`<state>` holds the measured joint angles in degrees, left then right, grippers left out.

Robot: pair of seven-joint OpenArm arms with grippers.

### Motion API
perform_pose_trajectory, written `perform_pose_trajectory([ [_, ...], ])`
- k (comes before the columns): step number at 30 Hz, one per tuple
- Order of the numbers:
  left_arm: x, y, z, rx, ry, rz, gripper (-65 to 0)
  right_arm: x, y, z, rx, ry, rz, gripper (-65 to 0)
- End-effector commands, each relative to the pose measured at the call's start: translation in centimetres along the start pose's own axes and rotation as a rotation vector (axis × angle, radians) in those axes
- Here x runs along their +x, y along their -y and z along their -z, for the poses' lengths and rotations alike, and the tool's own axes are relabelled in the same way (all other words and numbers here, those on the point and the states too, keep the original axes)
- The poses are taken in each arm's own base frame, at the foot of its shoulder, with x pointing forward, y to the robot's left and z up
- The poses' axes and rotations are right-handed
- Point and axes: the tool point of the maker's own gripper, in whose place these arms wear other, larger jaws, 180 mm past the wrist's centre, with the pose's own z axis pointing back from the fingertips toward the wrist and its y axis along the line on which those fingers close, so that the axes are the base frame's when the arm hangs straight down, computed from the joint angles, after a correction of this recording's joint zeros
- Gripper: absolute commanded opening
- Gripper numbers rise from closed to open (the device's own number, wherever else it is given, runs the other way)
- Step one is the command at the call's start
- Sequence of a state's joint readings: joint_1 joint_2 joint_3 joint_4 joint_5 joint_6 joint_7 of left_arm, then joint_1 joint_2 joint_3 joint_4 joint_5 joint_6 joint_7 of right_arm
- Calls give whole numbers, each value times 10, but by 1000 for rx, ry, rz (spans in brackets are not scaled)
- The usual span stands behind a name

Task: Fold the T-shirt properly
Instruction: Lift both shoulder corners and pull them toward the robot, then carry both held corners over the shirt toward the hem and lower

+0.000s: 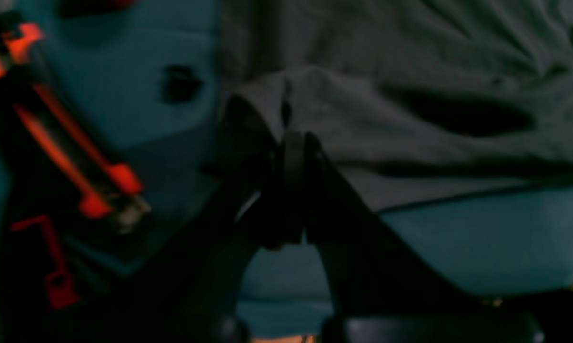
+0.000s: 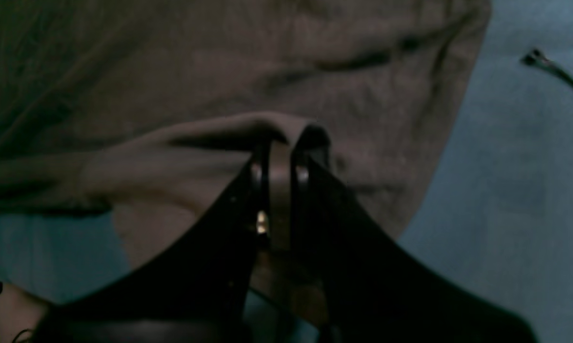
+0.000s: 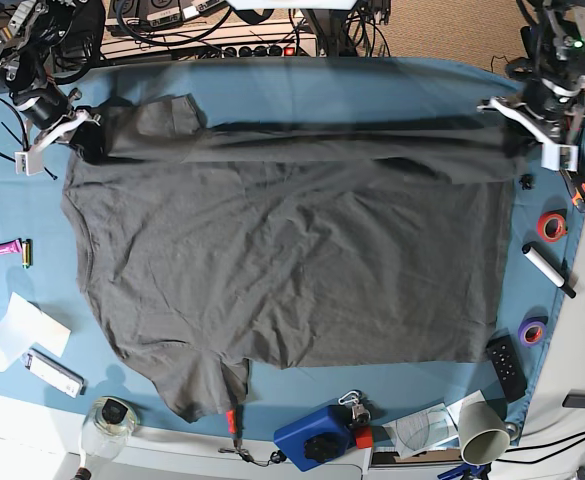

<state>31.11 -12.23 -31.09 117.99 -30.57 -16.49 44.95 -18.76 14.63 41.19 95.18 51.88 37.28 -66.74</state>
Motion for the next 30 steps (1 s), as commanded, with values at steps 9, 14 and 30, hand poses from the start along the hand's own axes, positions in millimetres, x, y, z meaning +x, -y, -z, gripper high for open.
perform_pose_trajectory([
  [9,-4,-27,-11,109,-21,-40,-650,7,7,-47,-56,48,-46,-650],
  [14,-12,-27,-14,100,-57,-57,-650,1,4,-67,-88,20,-92,-650],
  [30,-36,-5,-39,52,-147,-67,-650,-36,16,-95,-147,3,44,-650],
])
